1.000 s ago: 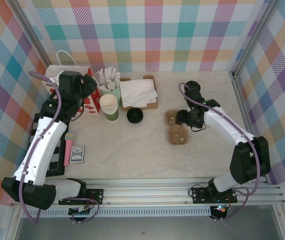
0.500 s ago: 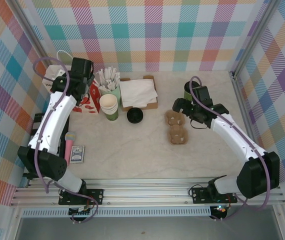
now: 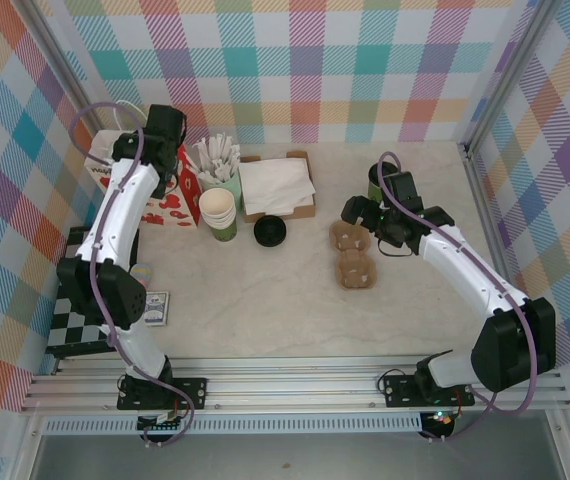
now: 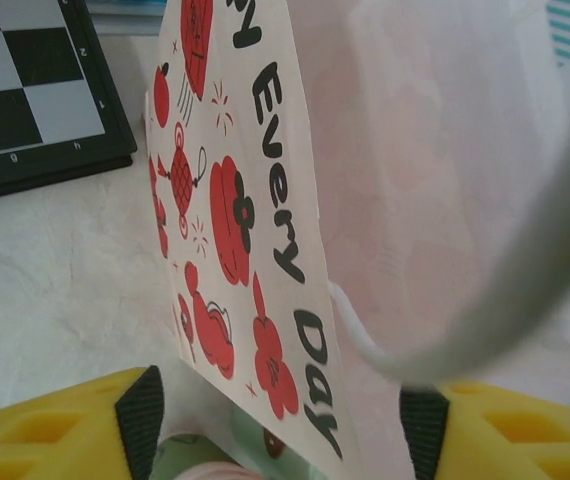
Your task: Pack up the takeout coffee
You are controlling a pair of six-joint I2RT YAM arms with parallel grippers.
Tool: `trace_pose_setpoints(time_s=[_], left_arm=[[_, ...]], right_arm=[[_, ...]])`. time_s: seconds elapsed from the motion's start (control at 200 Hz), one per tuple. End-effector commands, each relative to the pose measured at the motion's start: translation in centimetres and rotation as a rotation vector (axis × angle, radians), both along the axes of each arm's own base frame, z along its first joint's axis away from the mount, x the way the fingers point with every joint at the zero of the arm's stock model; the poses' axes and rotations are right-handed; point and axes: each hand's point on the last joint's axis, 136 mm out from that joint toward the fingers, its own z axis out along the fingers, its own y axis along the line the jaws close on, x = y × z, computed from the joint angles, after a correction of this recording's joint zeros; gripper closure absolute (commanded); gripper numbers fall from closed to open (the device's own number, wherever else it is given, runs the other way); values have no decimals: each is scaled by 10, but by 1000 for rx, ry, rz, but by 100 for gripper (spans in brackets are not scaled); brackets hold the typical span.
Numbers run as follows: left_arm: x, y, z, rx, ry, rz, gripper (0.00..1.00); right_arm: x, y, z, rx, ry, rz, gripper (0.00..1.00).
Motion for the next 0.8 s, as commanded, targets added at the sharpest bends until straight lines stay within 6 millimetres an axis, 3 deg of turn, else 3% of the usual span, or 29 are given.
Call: trace_pose_setpoints(time_s=[0.0, 0.18, 0.365, 0.545, 0.795], left_arm=[[6, 12, -3, 9, 16, 38, 47], [10, 17, -3, 51, 39, 28, 73], [1, 30, 22, 159, 22, 20, 95], [-4, 37, 70, 317, -12, -109, 100], [-56, 53, 131, 502, 30, -223, 100]], right_arm=[[-2, 3, 0, 12, 7, 3, 0], [-3, 0, 3, 0, -1, 2, 0], [-4, -1, 5, -1, -6, -5, 0], [-3, -4, 7, -16, -13, -8, 0], [2, -4, 12, -65, -46, 45, 0]])
